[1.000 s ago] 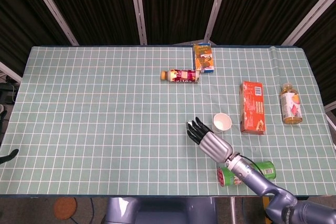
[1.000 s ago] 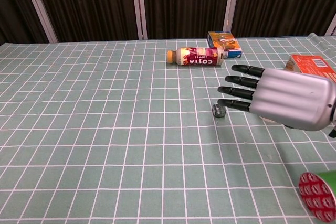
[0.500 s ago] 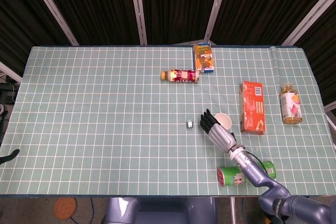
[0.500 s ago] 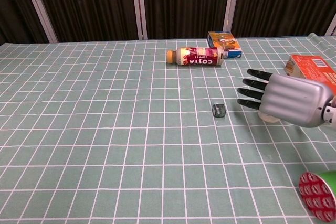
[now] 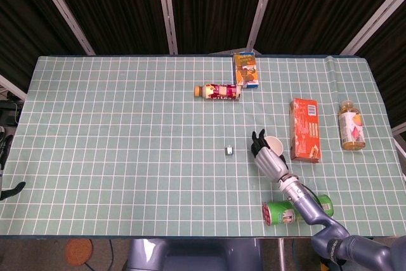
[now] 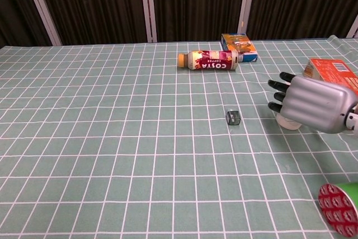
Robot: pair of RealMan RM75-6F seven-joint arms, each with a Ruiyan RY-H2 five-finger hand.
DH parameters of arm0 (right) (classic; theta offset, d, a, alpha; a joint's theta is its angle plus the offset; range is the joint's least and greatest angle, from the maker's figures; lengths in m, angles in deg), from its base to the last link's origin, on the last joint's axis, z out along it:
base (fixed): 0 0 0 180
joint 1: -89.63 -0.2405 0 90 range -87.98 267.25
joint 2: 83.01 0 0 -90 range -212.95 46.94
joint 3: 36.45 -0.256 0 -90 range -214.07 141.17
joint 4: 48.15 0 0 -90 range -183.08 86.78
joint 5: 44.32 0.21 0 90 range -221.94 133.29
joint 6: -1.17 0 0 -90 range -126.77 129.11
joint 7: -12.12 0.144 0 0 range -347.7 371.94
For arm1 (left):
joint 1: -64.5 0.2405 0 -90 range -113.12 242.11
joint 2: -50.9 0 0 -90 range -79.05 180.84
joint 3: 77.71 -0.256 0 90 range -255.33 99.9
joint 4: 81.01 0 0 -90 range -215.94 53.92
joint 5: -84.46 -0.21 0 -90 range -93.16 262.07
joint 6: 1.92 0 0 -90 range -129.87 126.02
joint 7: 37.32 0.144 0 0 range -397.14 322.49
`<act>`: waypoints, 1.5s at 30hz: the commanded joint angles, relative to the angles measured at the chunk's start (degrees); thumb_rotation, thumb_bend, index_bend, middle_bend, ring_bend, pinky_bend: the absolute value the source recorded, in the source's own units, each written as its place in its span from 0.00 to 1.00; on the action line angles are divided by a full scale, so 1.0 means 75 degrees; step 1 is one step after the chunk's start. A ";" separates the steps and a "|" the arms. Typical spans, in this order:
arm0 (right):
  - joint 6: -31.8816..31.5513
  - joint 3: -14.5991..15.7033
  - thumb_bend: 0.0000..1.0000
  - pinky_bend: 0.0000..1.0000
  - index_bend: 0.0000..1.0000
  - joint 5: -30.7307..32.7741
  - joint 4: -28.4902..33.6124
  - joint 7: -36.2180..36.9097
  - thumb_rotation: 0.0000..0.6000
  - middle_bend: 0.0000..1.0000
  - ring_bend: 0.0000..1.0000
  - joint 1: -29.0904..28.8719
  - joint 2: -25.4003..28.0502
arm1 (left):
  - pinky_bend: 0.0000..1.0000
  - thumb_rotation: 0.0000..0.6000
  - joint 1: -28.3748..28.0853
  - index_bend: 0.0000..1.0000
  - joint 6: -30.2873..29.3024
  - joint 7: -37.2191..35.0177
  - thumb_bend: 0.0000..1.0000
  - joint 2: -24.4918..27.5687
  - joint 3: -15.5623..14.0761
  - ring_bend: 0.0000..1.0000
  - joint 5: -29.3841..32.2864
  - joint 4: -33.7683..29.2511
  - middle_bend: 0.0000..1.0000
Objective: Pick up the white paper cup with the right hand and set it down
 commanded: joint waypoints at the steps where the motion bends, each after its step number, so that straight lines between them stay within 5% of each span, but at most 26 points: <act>1: -0.0153 0.0085 0.32 0.30 0.29 -0.0152 -0.0059 0.0280 1.00 0.39 0.20 -0.0061 0.0019 | 0.00 1.00 -0.0001 0.00 0.0004 -0.0014 0.00 0.0008 -0.0002 0.00 0.0006 -0.0005 0.00; 8: -0.0560 0.0183 0.33 0.33 0.31 -0.0503 0.0113 0.1426 1.00 0.41 0.22 -0.0170 0.0234 | 0.00 1.00 0.0008 0.00 -0.0018 -0.0076 0.00 0.0051 -0.0026 0.00 -0.0043 -0.0047 0.00; 14: -0.0883 -0.0140 0.33 0.36 0.34 0.0064 0.1348 0.3603 1.00 0.41 0.23 0.0018 0.0520 | 0.00 1.00 0.0039 0.00 -0.0069 -0.0190 0.00 0.0119 -0.0040 0.00 -0.0099 -0.0123 0.00; 20: 0.0579 -0.0286 0.35 0.36 0.33 0.1142 0.2686 0.6494 1.00 0.41 0.23 -0.0229 0.1298 | 0.00 1.00 0.0071 0.00 -0.0113 -0.0311 0.00 0.0197 -0.0080 0.00 -0.0207 -0.0178 0.00; 27: 0.0990 0.0044 0.35 0.36 0.33 0.0622 0.2044 0.8491 1.00 0.41 0.22 -0.0453 0.1203 | 0.00 1.00 0.0066 0.00 -0.0091 -0.0316 0.00 0.0213 -0.0083 0.00 -0.0179 -0.0195 0.00; 33: 0.0918 0.0225 0.34 0.35 0.29 0.0330 0.1688 0.8929 1.00 0.38 0.20 -0.0546 0.1073 | 0.00 1.00 0.0051 0.00 -0.0066 -0.0286 0.00 0.0199 -0.0079 0.00 -0.0143 -0.0190 0.00; 36: 0.0972 0.0302 0.23 0.19 0.07 0.0366 0.1666 0.8703 1.00 0.15 0.04 -0.0567 0.1149 | 0.00 1.00 0.0046 0.00 -0.0058 -0.0281 0.00 0.0196 -0.0079 0.00 -0.0134 -0.0190 0.00; 38: 0.0960 0.0322 0.13 0.05 0.00 0.0509 0.1770 0.8101 1.00 0.01 0.00 -0.0543 0.1274 | 0.00 1.00 0.0042 0.00 -0.0048 -0.0282 0.00 0.0196 -0.0080 0.00 -0.0125 -0.0190 0.00; 45: 0.0161 0.0462 0.08 0.00 0.00 0.0647 0.2802 0.5418 1.00 0.00 0.00 -0.0224 0.1680 | 0.00 1.00 0.0055 0.00 -0.0084 -0.0316 0.00 0.0225 -0.0104 0.00 -0.0198 -0.0236 0.00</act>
